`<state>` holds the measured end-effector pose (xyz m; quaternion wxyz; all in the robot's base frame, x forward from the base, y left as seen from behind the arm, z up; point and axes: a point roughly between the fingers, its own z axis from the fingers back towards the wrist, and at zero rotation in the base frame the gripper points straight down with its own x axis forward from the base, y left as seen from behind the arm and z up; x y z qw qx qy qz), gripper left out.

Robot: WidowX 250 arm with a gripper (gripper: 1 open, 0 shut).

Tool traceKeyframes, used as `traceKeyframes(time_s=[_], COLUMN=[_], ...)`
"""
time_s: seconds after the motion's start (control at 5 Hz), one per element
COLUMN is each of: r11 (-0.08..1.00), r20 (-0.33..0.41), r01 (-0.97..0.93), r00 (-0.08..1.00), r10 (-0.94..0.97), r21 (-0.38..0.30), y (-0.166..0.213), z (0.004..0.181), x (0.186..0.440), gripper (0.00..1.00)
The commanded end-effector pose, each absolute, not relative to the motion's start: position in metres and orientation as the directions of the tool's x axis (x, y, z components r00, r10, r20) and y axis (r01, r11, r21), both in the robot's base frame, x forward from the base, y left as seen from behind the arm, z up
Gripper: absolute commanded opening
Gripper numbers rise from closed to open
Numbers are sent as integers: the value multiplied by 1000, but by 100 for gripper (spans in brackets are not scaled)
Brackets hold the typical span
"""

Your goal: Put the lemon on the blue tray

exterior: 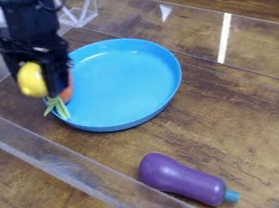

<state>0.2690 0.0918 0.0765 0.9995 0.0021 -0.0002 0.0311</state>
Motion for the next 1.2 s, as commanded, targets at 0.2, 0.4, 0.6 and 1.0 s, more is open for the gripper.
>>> traceKeyframes(time_s=[0.2,0.4,0.6,1.0], r11=[994,998,999,993], r20=[74,67,62,59], r01=[-108,-59,-17,-106], r00=[992,996,998,993], r10=[105,57,14,103], r21=[30,37,41,45], y=[63,55,49,61], z=[89,84,80,81], x=[279,288,294,305], gripper=[0,0,0,0])
